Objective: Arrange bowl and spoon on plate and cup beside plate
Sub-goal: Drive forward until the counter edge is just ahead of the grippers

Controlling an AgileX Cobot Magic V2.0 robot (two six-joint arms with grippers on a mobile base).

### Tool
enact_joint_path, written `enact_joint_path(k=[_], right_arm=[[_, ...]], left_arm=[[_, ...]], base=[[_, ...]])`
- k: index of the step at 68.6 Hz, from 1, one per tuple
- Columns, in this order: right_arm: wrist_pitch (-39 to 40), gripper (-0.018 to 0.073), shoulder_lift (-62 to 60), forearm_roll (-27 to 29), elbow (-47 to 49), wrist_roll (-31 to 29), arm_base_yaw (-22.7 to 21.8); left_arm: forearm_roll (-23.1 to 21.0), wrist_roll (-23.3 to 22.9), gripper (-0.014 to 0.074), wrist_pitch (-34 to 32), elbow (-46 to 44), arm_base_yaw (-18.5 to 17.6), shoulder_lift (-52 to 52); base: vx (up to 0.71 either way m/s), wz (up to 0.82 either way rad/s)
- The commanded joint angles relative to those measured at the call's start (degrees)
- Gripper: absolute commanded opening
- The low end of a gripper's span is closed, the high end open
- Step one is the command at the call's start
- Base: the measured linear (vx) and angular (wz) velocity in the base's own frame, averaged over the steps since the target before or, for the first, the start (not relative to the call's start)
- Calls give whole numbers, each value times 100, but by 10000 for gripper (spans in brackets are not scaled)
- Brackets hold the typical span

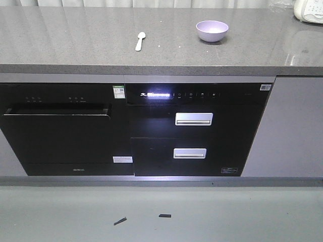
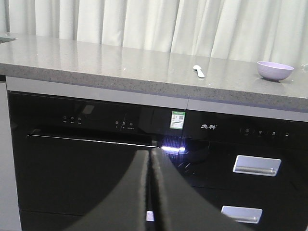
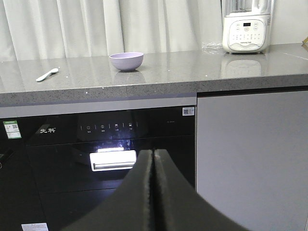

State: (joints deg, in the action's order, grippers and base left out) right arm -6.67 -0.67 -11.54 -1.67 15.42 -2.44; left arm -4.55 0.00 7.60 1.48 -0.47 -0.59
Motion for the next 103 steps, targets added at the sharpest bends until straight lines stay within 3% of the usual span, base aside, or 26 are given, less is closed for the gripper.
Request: enact_joint_path(k=[1,103], right_arm=[[389,-1,-58,-25,-39,-54,-35],[389,-1,-58,-18,-39,-54,-35]], left_arm=[[-19,0,-6,-384,113,-41,-85],[-19,0,-6,-384,113,-41,-85]], base=[[4,-1],[3,0]])
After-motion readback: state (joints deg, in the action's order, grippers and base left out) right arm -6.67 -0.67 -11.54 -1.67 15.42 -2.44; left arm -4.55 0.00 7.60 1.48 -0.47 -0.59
